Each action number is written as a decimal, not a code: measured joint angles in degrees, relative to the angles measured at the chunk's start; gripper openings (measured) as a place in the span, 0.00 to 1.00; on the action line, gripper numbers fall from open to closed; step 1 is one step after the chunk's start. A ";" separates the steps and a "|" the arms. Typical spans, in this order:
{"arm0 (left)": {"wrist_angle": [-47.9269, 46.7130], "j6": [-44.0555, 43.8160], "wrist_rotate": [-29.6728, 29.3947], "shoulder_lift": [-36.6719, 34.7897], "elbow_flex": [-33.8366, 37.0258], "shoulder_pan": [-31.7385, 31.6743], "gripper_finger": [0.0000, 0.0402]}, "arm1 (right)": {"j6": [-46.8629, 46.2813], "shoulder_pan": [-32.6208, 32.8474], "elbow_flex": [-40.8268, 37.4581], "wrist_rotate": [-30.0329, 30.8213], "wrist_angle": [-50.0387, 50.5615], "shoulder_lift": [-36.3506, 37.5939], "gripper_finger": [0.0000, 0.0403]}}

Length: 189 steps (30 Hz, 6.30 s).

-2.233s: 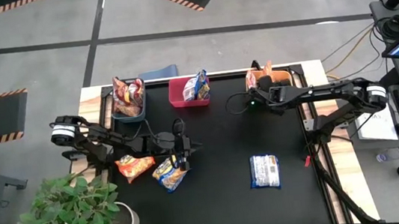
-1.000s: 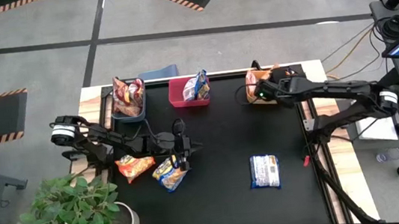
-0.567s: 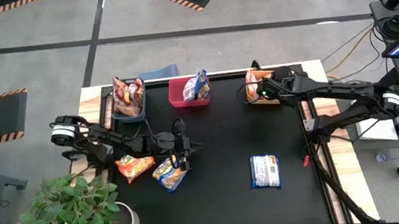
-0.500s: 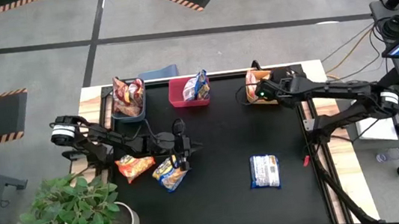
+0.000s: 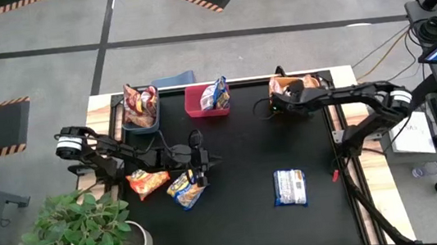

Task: Sort Maruchan noodles
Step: Put the orange noodle pack into the yellow bin, then put the blue noodle pack into the pink bin

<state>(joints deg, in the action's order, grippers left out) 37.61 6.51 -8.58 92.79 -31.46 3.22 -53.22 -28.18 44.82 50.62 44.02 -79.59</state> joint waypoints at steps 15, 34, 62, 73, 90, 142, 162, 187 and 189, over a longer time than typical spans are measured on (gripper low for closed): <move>-0.09 0.02 0.00 0.00 0.00 0.00 0.09 | 1.17 0.02 0.00 -5.69 -3.88 0.69 0.02; -0.14 -0.20 0.02 0.00 0.00 0.00 0.09 | 2.30 0.17 0.54 -6.09 -2.39 2.14 0.02; 0.19 -2.69 0.09 0.00 -0.64 0.00 0.09 | 5.30 33.57 12.14 -41.71 -1.14 11.49 0.02; 0.12 -2.72 0.11 0.00 -0.74 0.00 0.09 | -2.51 39.23 12.22 -48.31 -0.79 8.22 0.02; 0.06 -0.77 0.11 0.00 -0.74 0.00 0.09 | -15.25 44.50 12.20 -55.59 -1.06 8.22 0.02; 1.96 -6.26 0.11 0.00 -0.76 -0.04 0.09 | -2.49 47.45 13.29 -28.42 -7.54 -4.14 0.02; 11.67 -5.34 0.26 0.00 -3.40 -0.04 0.09 | -7.83 51.62 -3.38 -41.52 -7.49 3.85 0.02; -1.39 -4.20 1.93 -1.01 -11.27 1.00 0.10 | 51.64 35.24 -5.16 -30.35 -45.81 10.31 0.02; -5.98 -4.54 4.20 -1.01 -13.08 1.46 0.11 | 52.21 33.12 -5.37 -36.38 -44.72 11.89 0.02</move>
<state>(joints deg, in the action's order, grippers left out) 31.63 1.97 -4.38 91.79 -44.55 4.68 -1.01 4.94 39.45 14.23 -0.70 -67.70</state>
